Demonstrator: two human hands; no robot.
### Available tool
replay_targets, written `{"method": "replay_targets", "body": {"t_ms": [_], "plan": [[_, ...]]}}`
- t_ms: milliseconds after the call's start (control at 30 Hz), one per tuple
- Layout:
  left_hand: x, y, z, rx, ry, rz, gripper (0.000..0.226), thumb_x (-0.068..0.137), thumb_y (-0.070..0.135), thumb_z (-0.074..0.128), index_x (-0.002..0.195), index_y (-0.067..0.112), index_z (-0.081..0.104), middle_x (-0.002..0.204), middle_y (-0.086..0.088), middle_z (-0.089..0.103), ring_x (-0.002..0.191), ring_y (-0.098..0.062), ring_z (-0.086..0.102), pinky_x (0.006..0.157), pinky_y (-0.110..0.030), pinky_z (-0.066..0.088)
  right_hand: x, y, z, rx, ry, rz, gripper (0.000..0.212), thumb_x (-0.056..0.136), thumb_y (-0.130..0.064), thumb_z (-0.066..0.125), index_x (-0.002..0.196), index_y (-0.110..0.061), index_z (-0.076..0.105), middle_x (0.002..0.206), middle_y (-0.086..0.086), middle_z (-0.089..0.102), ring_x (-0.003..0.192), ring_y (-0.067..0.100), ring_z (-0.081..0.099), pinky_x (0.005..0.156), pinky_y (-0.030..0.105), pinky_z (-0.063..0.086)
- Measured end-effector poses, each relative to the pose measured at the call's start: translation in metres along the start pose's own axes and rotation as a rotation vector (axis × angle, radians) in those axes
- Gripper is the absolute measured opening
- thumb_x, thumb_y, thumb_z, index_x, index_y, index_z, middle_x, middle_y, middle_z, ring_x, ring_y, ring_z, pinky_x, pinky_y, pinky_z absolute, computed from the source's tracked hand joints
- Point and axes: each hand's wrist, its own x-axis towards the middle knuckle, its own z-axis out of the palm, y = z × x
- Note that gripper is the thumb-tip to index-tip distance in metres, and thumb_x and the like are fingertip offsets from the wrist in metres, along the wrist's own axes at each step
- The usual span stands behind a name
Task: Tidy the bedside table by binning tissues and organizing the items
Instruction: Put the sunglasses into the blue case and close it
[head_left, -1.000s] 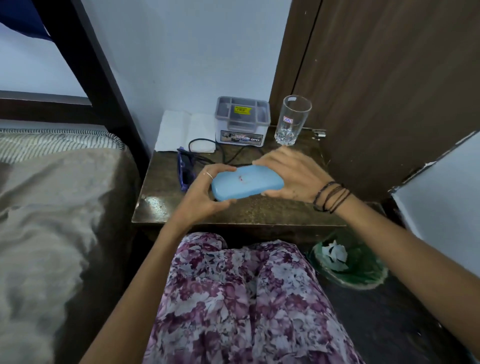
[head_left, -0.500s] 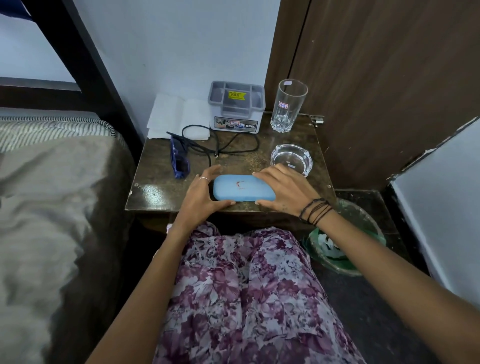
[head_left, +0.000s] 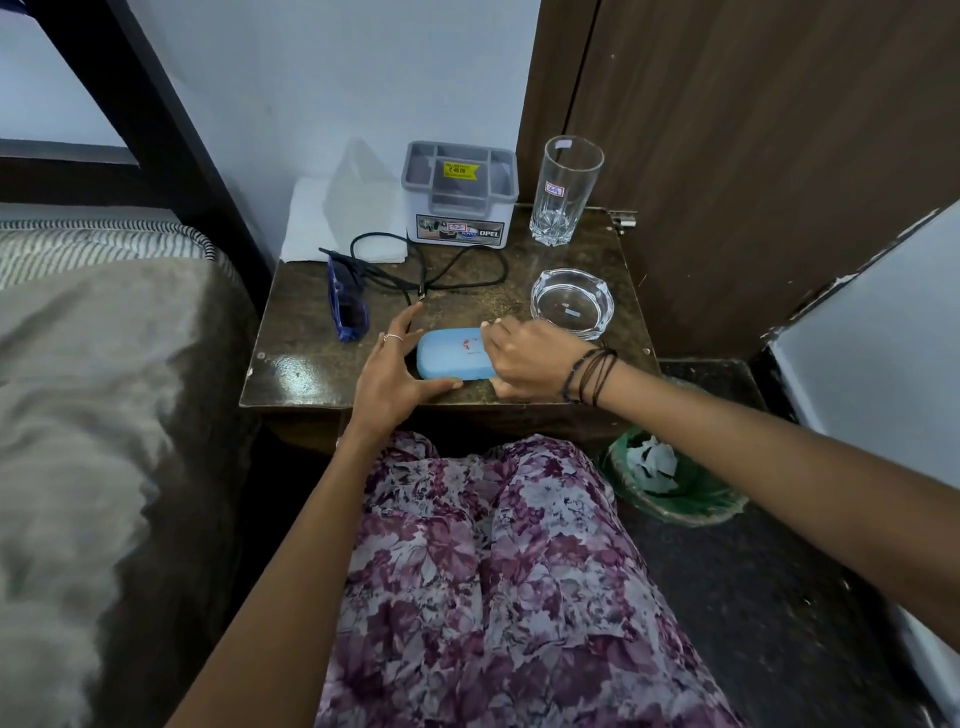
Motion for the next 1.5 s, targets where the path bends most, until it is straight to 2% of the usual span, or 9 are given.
{"method": "replay_targets", "body": {"t_ms": [100,267,400,467,667,833,967,1167,1500], "plan": [[-0.001,0.003,0.0,-0.028,-0.001,-0.017,0.101,0.056,0.04,0.084,0.138,0.04,0.024,0.131,-0.001,0.059,0.127,-0.02,0.047,0.103,-0.049,0.041,0.004,0.008,-0.002,0.132,0.0,0.02,0.052,0.091,-0.033,0.039,0.122,0.008,0.045,0.122,0.02,0.054,0.103,0.03,0.056,0.073,0.036,0.05],[-0.001,0.005,-0.002,-0.02,-0.031,0.001,0.106,0.048,0.054,0.078,0.137,0.046,0.02,0.133,0.005,0.056,0.132,-0.023,0.042,0.103,-0.054,0.04,0.001,0.027,-0.007,0.29,-0.041,0.04,0.056,0.092,-0.042,0.042,0.13,0.0,0.042,0.117,0.017,0.058,0.102,0.031,0.056,0.074,0.037,0.046],[-0.002,0.004,-0.004,-0.018,-0.028,0.017,0.111,0.051,0.051,0.081,0.14,0.048,0.014,0.129,0.026,0.044,0.137,-0.025,0.038,0.106,-0.055,0.038,0.003,0.045,-0.014,0.574,0.018,0.108,0.05,0.092,-0.038,0.047,0.13,-0.007,0.035,0.062,0.005,0.047,0.053,0.023,0.046,0.05,0.031,0.032],[0.0,0.003,-0.004,-0.011,-0.03,0.043,0.114,0.053,0.047,0.082,0.141,0.048,0.01,0.131,0.023,0.048,0.137,-0.026,0.038,0.107,-0.056,0.035,0.005,0.055,-0.016,0.635,0.035,0.189,0.041,0.095,-0.037,0.042,0.122,-0.006,0.037,0.056,-0.001,0.038,0.047,0.018,0.036,0.049,0.03,0.025],[0.003,0.004,-0.002,0.023,-0.027,0.036,0.114,0.049,0.059,0.074,0.14,0.055,0.006,0.138,0.013,0.052,0.136,-0.022,0.04,0.103,-0.054,0.04,0.025,0.061,-0.008,0.675,0.178,0.383,0.027,0.095,-0.029,0.047,0.098,-0.006,0.061,0.105,0.012,0.058,0.098,0.028,0.053,0.072,0.032,0.035],[0.006,0.001,0.002,0.058,0.005,0.042,0.114,0.061,0.042,0.082,0.148,0.035,0.009,0.13,0.007,0.061,0.138,-0.023,0.037,0.11,-0.052,0.033,0.042,0.061,-0.028,0.665,0.156,0.479,0.028,0.089,-0.031,0.057,0.094,-0.006,0.069,0.11,0.014,0.054,0.104,0.03,0.05,0.079,0.036,0.038],[0.007,-0.001,0.002,0.095,0.002,0.042,0.114,0.06,0.047,0.08,0.147,0.037,0.007,0.131,0.008,0.059,0.139,-0.029,0.035,0.108,-0.054,0.035,0.071,0.048,-0.055,0.551,0.208,0.286,0.031,0.091,-0.036,0.05,0.107,-0.015,0.068,0.112,0.01,0.055,0.108,0.027,0.048,0.083,0.038,0.042],[0.01,-0.005,0.004,0.177,-0.02,0.023,0.101,0.056,0.057,0.077,0.142,0.025,0.035,0.148,0.012,0.039,0.137,-0.032,0.034,0.104,-0.053,0.039,0.141,0.026,-0.079,0.223,0.127,-0.114,0.028,0.094,-0.017,0.042,0.112,-0.018,0.064,0.12,0.008,0.056,0.117,0.029,0.045,0.087,0.04,0.037],[0.004,0.008,-0.001,0.137,-0.005,0.005,0.111,0.067,0.036,0.08,0.149,0.028,0.006,0.136,0.007,0.056,0.142,-0.026,0.022,0.117,-0.04,0.018,0.184,0.018,-0.087,-0.021,-0.01,-0.372,0.028,0.082,0.01,0.039,0.096,0.004,0.062,0.115,0.021,0.054,0.11,0.035,0.046,0.082,0.044,0.036]]}}
